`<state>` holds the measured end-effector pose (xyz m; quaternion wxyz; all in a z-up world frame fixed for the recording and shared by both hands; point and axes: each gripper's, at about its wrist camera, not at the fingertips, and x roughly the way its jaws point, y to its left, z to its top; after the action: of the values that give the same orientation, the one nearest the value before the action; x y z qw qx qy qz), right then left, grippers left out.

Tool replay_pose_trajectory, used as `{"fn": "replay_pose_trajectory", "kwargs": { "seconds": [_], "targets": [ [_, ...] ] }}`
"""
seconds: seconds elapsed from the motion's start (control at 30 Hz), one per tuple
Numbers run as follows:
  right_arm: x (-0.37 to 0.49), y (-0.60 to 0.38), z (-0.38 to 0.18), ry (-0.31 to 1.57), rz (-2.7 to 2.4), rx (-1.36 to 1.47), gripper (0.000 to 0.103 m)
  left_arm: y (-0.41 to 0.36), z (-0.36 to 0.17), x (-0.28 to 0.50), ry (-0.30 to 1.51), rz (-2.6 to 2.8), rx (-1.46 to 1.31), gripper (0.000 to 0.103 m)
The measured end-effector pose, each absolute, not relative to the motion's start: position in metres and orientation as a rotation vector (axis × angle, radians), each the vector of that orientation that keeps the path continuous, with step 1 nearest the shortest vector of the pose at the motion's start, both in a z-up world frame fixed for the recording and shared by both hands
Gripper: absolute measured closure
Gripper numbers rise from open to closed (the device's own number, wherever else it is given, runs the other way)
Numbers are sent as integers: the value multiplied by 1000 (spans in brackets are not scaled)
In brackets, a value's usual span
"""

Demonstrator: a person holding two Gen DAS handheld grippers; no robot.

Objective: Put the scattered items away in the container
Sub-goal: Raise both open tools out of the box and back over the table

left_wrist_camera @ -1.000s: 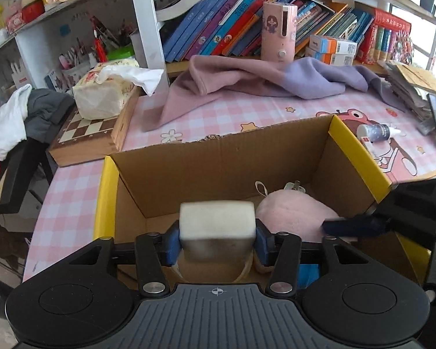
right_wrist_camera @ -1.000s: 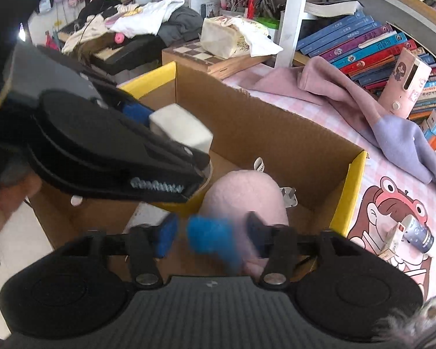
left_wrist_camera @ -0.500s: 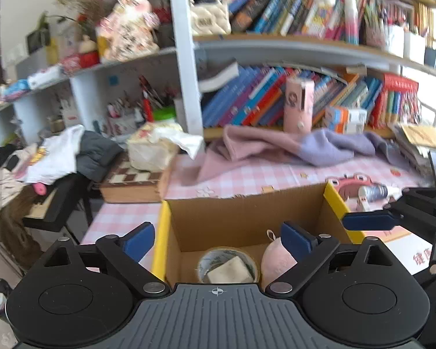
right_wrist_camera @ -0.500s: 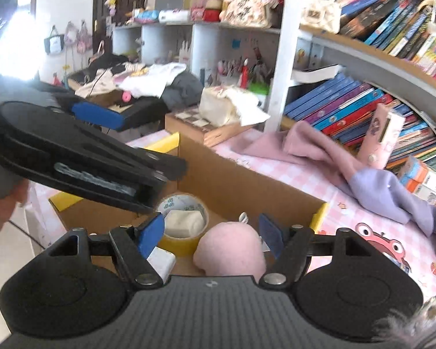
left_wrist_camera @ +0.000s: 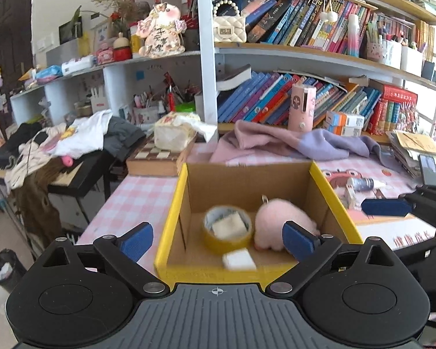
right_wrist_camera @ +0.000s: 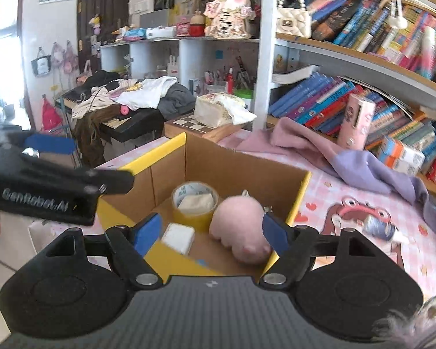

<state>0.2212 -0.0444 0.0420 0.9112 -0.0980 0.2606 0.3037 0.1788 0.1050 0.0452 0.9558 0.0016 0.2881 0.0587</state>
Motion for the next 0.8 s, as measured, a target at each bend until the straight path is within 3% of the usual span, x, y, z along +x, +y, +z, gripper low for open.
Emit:
{"fn": "replay_pose_trajectory", "kwargs": {
  "seconds": [0.47,0.8],
  "targets": [
    [107,-95,34,525,493,-155,20,79,37,66,550,144,-35,5],
    [64,-110,31,510,441,-182,20,68,23,33,591,157,-41,5]
  ]
}}
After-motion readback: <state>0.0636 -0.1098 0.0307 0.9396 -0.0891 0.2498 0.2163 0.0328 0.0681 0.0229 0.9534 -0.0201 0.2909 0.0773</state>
